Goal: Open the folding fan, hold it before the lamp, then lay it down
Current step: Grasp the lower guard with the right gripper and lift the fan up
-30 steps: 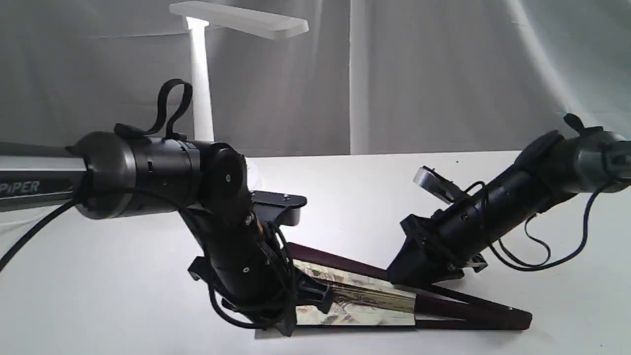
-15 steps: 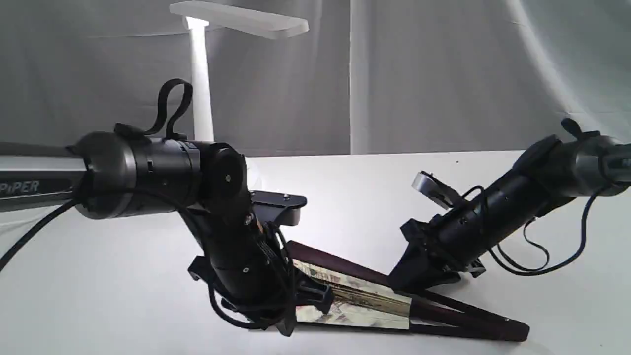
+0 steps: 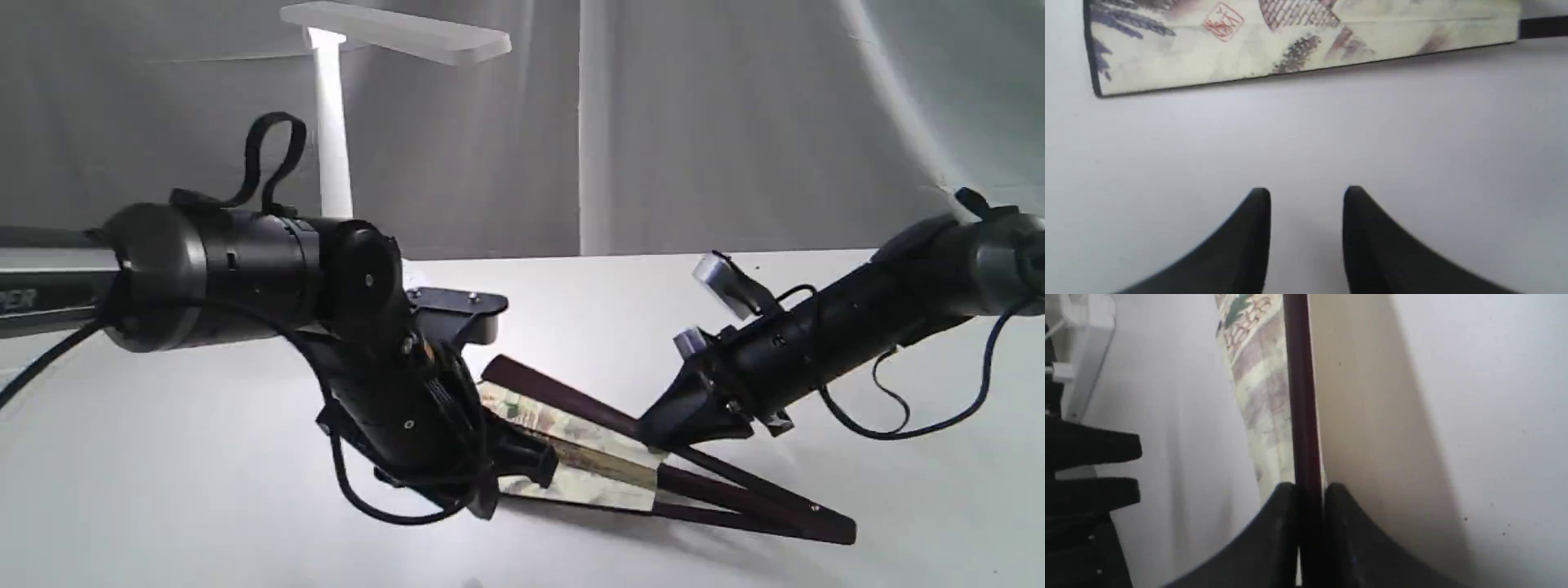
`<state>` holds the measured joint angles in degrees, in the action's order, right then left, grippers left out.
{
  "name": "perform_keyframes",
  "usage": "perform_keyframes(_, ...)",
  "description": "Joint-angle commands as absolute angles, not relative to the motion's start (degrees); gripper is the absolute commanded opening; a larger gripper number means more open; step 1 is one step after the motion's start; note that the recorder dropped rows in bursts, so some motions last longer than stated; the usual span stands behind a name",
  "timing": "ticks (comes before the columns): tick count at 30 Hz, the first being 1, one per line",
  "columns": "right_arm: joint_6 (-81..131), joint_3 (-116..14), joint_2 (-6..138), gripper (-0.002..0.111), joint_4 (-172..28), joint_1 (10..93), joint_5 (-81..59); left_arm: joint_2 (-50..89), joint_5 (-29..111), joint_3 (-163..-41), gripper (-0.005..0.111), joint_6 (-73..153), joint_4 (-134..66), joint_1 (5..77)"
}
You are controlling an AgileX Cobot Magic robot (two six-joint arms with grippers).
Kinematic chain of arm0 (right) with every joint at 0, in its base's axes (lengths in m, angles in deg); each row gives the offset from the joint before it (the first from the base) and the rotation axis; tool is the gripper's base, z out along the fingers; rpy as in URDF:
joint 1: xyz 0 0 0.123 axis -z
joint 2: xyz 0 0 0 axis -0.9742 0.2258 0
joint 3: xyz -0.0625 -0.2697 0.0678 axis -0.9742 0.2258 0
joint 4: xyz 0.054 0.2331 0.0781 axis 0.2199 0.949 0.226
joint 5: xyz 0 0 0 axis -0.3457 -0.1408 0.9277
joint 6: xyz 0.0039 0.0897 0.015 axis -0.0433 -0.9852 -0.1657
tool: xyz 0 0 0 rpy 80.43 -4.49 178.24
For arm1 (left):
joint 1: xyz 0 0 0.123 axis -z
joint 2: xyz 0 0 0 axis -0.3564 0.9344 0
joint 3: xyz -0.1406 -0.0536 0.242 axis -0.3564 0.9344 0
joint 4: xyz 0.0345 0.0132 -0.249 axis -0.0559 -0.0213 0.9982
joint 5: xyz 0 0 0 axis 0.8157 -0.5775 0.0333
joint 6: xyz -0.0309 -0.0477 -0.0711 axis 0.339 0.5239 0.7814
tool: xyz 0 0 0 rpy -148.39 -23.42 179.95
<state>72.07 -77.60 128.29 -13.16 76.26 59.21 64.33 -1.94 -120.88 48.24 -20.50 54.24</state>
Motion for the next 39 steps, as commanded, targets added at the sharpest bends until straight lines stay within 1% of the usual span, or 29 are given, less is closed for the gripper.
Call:
perform_keyframes(1, 72.53, -77.41, 127.52, 0.0, -9.52, 78.09, 59.05, 61.04, 0.9, -120.6, 0.03, 48.59, -20.45, 54.13)
perform_keyframes(10, 72.31, -77.41, 126.24, 0.0, -9.36, 79.12, 59.05, 58.62, 0.66, -120.36, 0.03, 48.59, -19.37, 54.13)
perform_keyframes(19, 69.33, -76.93, 121.63, 0.0, -9.48, 79.12, 59.05, 56.4, 15.33, -111.17, 0.03, 48.83, -15.14, 54.13)
perform_keyframes(25, 69.13, -73.76, 116.92, 0.0, -8.96, 79.12, 59.05, 54.19, 25.57, -103.81, 0.03, 48.83, -15.05, 54.13)
perform_keyframes(30, 69.13, -71.32, 113.93, 0.0, -6.82, 79.12, 59.05, 52.83, 34.63, -98.75, 0.03, 48.83, -11.01, 54.13)
perform_keyframes(34, 69.13, -69.97, 111.69, 0.0, -5.12, 79.12, 59.05, 52.32, 36.54, -96.53, 0.03, 48.69, -10.16, 54.13)
perform_keyframes(39, 69.71, -67.68, 109.23, 0.0, -4.84, 79.12, 59.05, 52.32, 37.17, -96.54, 0.03, 45.13, -18.87, 54.13)
